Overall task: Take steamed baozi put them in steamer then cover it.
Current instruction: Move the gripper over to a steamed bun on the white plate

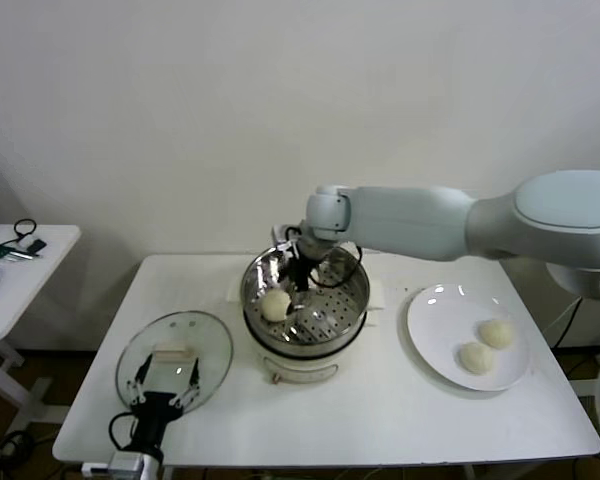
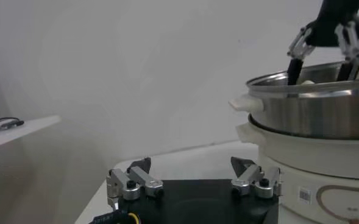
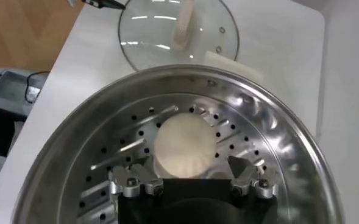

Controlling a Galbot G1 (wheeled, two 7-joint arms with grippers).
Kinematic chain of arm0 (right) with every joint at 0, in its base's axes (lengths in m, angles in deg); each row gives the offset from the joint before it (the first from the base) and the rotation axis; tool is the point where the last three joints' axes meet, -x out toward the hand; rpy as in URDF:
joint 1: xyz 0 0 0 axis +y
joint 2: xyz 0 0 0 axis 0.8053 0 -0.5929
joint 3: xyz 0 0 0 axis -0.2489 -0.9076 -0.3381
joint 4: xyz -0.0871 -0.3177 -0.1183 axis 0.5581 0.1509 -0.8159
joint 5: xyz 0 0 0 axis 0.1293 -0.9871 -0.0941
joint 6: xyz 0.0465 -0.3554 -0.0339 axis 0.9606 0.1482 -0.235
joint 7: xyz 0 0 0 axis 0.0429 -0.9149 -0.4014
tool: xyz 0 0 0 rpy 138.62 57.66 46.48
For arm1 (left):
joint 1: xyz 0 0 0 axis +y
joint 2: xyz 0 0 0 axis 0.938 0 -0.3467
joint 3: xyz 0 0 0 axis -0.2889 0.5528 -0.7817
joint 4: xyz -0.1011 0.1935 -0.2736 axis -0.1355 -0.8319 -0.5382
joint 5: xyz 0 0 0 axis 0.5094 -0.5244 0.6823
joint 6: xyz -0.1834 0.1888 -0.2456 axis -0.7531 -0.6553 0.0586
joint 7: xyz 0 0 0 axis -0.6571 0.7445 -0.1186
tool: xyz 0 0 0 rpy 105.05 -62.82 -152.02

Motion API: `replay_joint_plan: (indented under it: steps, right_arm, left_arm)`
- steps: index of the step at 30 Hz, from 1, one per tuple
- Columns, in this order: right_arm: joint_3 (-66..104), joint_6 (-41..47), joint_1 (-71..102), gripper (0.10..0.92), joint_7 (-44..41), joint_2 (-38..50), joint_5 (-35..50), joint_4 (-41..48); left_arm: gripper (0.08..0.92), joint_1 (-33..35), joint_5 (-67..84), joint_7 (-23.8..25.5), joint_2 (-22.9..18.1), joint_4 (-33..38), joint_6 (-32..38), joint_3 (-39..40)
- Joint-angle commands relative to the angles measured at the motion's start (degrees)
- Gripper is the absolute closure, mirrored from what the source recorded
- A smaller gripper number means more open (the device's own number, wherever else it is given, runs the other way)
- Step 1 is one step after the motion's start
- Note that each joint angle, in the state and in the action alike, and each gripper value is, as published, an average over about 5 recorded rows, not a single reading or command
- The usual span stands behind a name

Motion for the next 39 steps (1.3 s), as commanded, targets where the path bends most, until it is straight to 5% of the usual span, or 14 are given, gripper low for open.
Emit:
replay_joint_plan:
  steps: [1, 6, 20, 29, 39]
  right_arm:
    - [-0.2, -1.3, -6.4, 0.203, -3.9, 9.2, -1.8, -4.0]
    - [0.7, -2.1, -8.8, 0.203, -7.9, 19.4, -4.9, -7.5]
    - [4.5, -6.9, 1.5, 0.203, -11.7, 43.9, -30.1, -13.0]
    - [18.9, -11.6, 21.4, 0.203, -13.2, 48.6, -46.5, -8.4]
    - [30.7, -13.5, 35.4, 0.203, -12.3, 46.0, -52.7, -1.5]
  left_arm:
    - [0.177, -0.3, 0.0, -0.4, 0.1, -0.1, 0.0, 0.0]
    - [0.177, -0.5, -0.1, -0.8, 0.3, -0.3, -0.2, -0.2]
    - [0.177, -0.8, -1.2, -1.7, 0.3, 0.1, -1.5, -0.1]
    - [0.177, -0.3, -2.1, -1.8, -0.5, 0.2, -1.9, -0.5]
    - [0.177, -0.1, -2.4, -1.9, -0.7, -0.3, -2.0, -1.0]
